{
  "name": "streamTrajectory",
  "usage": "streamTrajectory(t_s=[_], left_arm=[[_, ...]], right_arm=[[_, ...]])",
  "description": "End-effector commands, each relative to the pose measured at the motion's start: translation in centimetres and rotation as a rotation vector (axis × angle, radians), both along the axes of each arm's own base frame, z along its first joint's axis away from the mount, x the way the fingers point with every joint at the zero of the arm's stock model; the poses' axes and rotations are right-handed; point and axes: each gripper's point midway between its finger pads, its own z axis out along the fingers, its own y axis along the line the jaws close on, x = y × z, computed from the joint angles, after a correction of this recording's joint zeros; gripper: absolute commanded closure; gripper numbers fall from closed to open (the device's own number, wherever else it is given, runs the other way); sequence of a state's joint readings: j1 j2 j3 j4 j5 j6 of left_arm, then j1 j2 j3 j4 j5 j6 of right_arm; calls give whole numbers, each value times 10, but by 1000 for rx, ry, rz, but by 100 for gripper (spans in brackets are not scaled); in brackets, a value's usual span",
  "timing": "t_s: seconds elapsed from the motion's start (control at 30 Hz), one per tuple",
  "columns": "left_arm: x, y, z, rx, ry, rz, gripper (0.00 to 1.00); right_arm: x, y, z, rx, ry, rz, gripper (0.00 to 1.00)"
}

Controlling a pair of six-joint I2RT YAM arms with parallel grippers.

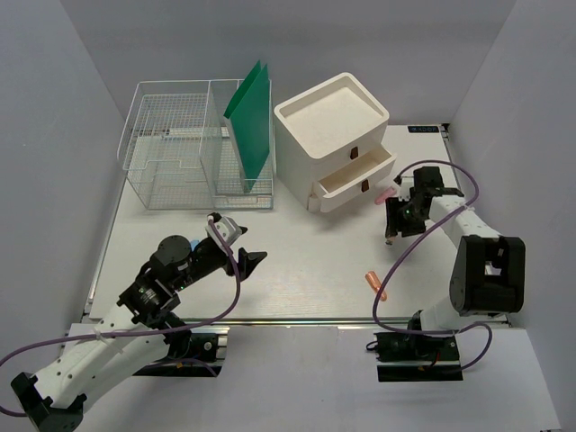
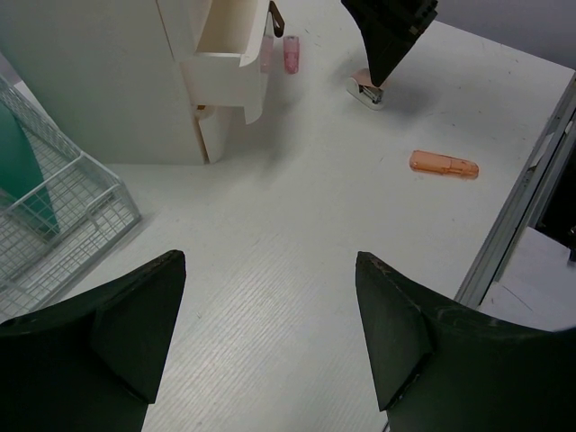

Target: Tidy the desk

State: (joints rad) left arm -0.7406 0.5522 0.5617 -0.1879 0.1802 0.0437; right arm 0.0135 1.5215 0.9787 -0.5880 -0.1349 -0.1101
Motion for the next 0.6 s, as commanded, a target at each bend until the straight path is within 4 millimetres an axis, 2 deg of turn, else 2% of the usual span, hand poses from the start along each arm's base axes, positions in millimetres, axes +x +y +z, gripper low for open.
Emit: streamTrajectory(t_s=[0.0,0.13,0.3,0.43,0.57], left_arm=[[-3,0,15,-29,-17,-9,14],[-3,0,15,-28,-19,-11,14],[-2,1,15,-27,-18,-6,14],[-2,1,13,-25,-16,-3,14],[-2,1,12,-24,-15,-2,14]], right_arm=[[3,5,1,33,15,-2,42],[2,4,-7,25,43,-7,42],[4,3,-12,19,55,-10,51],[6,2,-10,10,41,-3,64],[10,-3,3,-17,-28,15,80]])
